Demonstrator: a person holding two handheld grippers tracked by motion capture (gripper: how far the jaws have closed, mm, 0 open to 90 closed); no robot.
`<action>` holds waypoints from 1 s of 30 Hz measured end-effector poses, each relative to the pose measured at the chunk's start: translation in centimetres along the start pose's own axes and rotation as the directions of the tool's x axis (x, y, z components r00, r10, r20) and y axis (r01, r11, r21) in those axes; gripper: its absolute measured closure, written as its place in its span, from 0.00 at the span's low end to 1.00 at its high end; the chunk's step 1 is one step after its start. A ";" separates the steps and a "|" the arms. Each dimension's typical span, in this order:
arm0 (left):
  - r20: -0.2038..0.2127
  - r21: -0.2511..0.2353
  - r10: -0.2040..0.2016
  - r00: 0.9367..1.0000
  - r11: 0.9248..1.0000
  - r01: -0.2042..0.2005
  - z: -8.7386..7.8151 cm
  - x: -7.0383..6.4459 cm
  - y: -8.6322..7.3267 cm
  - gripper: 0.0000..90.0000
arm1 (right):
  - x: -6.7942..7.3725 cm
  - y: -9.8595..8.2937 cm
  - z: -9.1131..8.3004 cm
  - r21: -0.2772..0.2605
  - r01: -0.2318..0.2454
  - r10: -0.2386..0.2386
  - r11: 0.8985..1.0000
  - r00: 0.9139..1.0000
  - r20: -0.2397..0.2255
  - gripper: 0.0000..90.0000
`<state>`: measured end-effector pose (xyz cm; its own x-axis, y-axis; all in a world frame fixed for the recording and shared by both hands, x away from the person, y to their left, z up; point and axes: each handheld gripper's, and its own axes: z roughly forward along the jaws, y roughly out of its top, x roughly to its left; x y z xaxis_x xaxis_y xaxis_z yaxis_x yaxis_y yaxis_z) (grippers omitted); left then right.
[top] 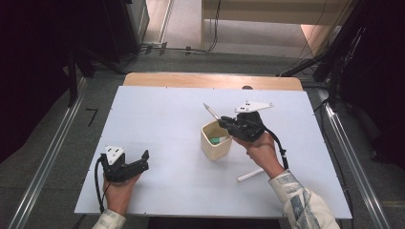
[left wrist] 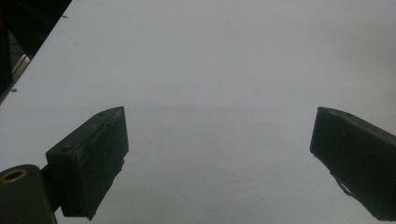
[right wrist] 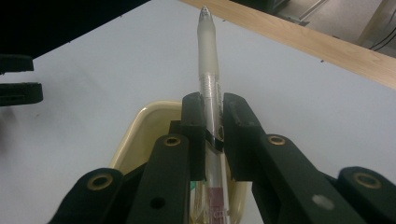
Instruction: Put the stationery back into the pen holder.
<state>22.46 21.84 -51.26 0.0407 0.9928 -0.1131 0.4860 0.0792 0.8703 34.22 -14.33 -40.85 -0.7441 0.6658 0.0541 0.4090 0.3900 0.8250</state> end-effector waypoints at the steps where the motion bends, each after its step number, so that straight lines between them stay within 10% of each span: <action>1: 0.000 0.000 0.001 1.000 1.000 -0.001 0.0 0.0 0.0 0.06 | 0.0 0.1 0.1 0.002 0.001 -0.001 1.000 1.000 -0.002 0.86; 30: -0.002 0.001 -0.001 1.000 1.000 0.001 -0.1 0.1 0.0 0.06 | 0.6 0.9 2.7 0.045 0.014 -0.013 0.999 1.000 -0.006 0.86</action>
<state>22.42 21.96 -51.21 0.0384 0.9929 -0.1126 0.4872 0.0797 0.8696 35.56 -11.85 -41.58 -0.7525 0.6570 0.0462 0.4222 0.4274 0.7994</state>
